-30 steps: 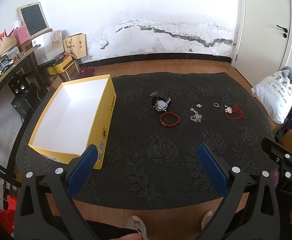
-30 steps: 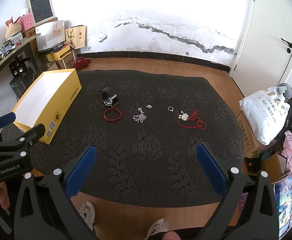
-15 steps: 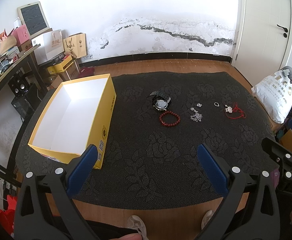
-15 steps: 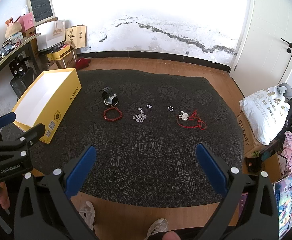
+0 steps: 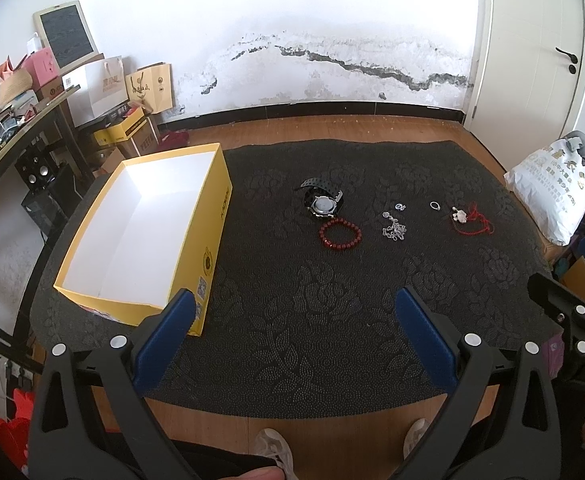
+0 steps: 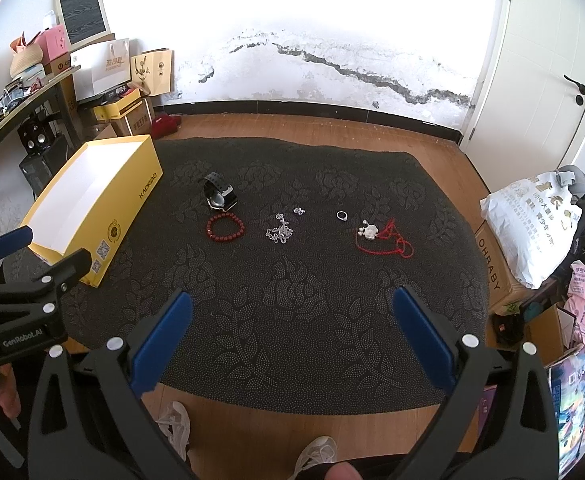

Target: Organize jewelry

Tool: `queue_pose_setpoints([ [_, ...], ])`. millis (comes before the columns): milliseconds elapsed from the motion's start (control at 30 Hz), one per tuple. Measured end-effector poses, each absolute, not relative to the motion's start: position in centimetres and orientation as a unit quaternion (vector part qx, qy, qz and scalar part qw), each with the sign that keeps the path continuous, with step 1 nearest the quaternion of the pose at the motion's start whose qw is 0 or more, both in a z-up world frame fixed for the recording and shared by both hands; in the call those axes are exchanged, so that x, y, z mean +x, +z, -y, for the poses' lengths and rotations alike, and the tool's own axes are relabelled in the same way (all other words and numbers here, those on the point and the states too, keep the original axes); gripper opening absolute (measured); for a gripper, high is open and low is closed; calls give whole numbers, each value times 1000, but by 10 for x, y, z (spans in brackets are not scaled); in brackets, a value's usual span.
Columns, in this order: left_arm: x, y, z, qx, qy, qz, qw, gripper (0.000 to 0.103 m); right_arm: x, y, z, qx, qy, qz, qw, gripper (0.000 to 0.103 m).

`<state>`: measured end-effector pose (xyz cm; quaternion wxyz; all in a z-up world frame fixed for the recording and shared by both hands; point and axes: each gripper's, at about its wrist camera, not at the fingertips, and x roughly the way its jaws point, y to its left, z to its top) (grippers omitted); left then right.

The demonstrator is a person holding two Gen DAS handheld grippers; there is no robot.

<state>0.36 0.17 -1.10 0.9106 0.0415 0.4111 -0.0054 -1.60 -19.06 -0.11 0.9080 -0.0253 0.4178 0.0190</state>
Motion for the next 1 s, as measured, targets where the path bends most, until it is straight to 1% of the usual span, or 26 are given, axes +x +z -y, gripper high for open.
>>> queue_pose_setpoints([
  [333,17,-33,-2,44,-7,-438,898,97,-7,-15,197,-22,13,-433,901,97],
  [533,37,-50,2,39,-17,-453,891,97,12,-24,206,-19,14,-437,899,97],
  [767,97,-82,18,31,-30,-478,877,97,66,-50,223,-1,8,-448,894,97],
  [1000,168,-110,36,40,-26,-484,874,97,124,-86,241,6,2,-469,883,97],
])
